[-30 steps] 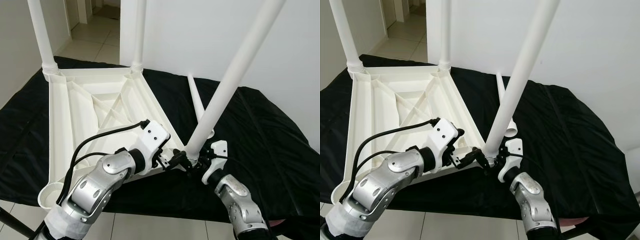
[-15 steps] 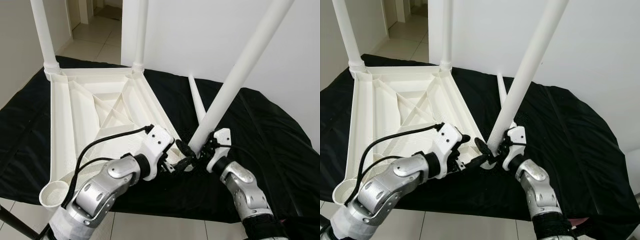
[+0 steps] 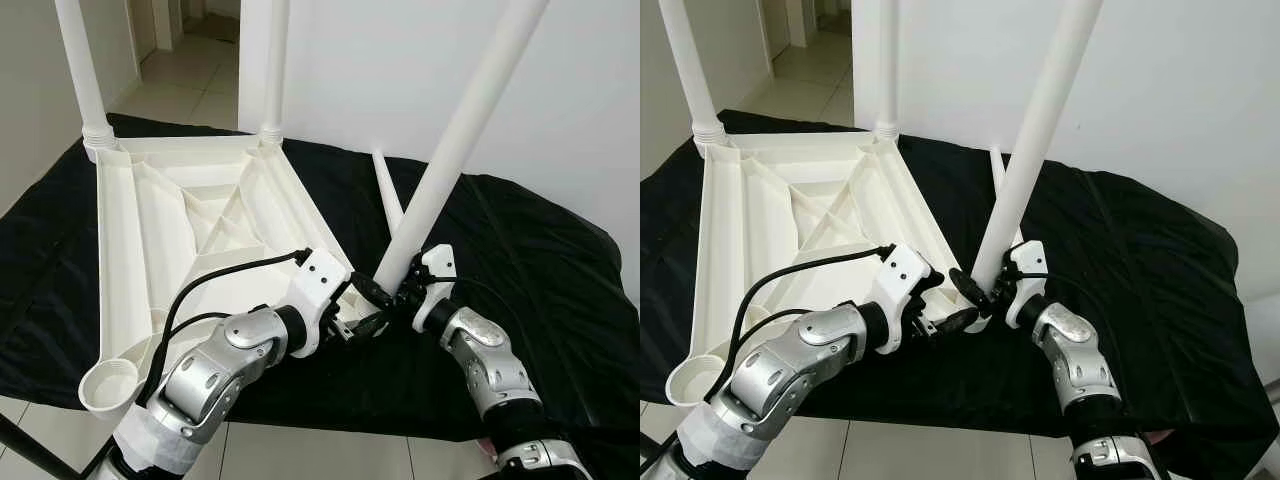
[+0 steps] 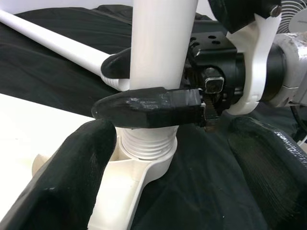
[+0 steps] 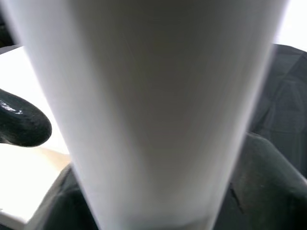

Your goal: Building children table

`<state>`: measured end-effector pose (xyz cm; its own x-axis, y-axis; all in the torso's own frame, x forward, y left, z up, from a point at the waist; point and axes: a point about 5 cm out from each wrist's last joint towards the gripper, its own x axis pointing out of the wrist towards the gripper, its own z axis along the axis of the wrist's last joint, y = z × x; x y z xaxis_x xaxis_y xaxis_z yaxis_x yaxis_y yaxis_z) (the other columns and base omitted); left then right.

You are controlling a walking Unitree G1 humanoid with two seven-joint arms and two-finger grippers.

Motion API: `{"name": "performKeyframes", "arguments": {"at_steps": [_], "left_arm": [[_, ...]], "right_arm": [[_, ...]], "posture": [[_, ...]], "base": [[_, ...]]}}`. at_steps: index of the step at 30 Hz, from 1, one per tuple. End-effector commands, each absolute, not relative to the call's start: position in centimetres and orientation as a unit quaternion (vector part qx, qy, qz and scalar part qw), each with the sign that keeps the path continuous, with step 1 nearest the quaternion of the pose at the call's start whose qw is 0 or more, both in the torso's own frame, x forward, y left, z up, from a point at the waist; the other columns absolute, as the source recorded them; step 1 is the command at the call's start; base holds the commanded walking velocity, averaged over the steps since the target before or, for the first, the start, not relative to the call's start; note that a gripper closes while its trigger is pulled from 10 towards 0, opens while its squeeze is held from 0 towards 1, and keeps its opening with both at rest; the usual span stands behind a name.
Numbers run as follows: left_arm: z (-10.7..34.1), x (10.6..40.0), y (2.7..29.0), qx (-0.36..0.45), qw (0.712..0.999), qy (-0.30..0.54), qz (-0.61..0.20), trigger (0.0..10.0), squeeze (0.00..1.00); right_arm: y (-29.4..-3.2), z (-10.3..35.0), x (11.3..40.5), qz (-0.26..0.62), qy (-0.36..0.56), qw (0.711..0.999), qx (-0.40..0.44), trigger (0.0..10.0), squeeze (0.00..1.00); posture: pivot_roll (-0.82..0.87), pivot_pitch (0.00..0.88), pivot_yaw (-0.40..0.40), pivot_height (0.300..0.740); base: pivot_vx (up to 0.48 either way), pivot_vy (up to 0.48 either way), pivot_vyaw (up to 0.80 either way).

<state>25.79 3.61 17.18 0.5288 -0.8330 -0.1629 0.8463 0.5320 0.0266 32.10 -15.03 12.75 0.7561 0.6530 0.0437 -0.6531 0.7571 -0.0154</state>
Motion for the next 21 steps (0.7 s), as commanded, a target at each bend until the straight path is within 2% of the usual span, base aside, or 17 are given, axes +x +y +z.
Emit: {"name": "performKeyframes", "arguments": {"at_steps": [1, 12, 13, 17, 21], "left_arm": [[17.5, 25.6, 3.0, 0.055, 0.856, 0.059, -0.511, 10.0, 0.00], [18.0, 25.6, 2.6, 0.053, 0.856, 0.042, -0.512, 10.0, 0.00], [18.0, 25.6, 2.5, 0.054, 0.856, 0.041, -0.513, 10.0, 0.00], [18.0, 25.6, 2.5, 0.054, 0.856, 0.039, -0.512, 10.0, 0.00], [17.9, 25.6, 2.3, 0.055, 0.856, 0.037, -0.512, 10.0, 0.00]], "right_arm": [[-14.6, 12.5, 32.2, 0.359, -0.017, 0.933, -0.003, 0.0, 0.00], [-14.7, 11.7, 32.0, 0.363, -0.005, 0.932, 0.007, 0.0, 0.00], [-14.7, 11.5, 31.9, 0.354, 0.000, 0.935, 0.013, 9.8, 0.00], [-14.8, 11.3, 31.9, 0.320, 0.005, 0.947, 0.027, 10.0, 0.00], [-14.9, 11.0, 31.9, 0.251, 0.015, 0.968, 0.004, 10.0, 0.00]], "posture": [[0.05, 0.000, -0.143, 0.740], [0.04, 0.000, -0.147, 0.740], [0.04, 0.000, -0.148, 0.740], [0.04, 0.000, -0.150, 0.740], [0.03, 0.000, -0.148, 0.740]], "base": [[0.000, 0.000, 0.00], [0.000, 0.000, 0.00], [0.000, 0.000, 0.00], [0.000, 0.000, 0.00], [0.000, 0.000, 0.00]]}}
